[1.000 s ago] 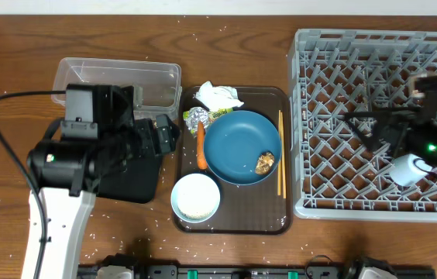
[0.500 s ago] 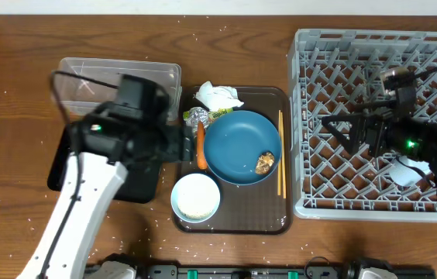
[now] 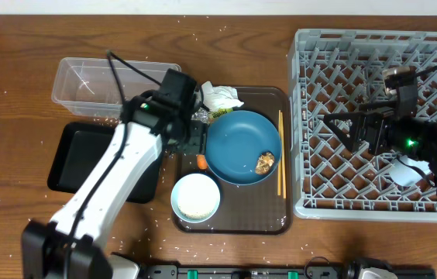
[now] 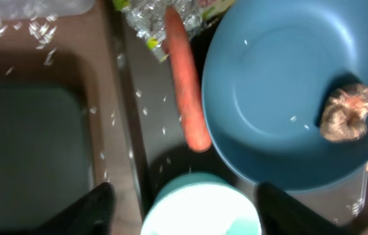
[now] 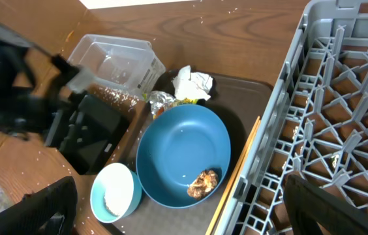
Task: Sort waste into correct bins and load items into the dishwasher rack
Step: 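Move the left gripper to the blue plate rim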
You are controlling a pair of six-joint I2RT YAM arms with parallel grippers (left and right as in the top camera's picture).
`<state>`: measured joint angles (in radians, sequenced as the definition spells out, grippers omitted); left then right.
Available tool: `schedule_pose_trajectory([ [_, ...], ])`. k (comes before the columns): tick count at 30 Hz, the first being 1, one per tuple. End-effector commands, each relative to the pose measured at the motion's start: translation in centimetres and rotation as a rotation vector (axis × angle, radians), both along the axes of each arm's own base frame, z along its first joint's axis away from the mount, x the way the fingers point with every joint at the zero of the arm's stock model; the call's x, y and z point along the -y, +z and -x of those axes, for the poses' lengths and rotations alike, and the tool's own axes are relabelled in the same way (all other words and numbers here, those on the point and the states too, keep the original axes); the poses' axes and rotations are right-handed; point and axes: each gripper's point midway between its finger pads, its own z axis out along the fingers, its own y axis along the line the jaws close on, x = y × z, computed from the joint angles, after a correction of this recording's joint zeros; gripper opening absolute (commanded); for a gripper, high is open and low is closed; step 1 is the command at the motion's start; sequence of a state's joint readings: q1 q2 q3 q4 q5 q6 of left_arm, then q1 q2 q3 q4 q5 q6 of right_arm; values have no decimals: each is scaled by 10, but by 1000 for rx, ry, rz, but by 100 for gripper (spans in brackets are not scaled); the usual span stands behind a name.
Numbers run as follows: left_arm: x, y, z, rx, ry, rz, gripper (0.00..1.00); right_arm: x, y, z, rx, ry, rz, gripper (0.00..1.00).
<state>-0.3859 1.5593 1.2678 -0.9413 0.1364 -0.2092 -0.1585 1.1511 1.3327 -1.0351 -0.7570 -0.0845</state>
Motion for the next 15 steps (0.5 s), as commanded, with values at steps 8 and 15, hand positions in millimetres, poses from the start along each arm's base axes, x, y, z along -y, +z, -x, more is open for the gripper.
schedule_pose_trajectory([
  [8,28,-64,1,-153,-60,-5,43,-1,-1,0,-16,-7,-12,93],
  [15,52,-80,0,-181,-97,65,43,-1,-1,0,-17,-9,-13,92],
])
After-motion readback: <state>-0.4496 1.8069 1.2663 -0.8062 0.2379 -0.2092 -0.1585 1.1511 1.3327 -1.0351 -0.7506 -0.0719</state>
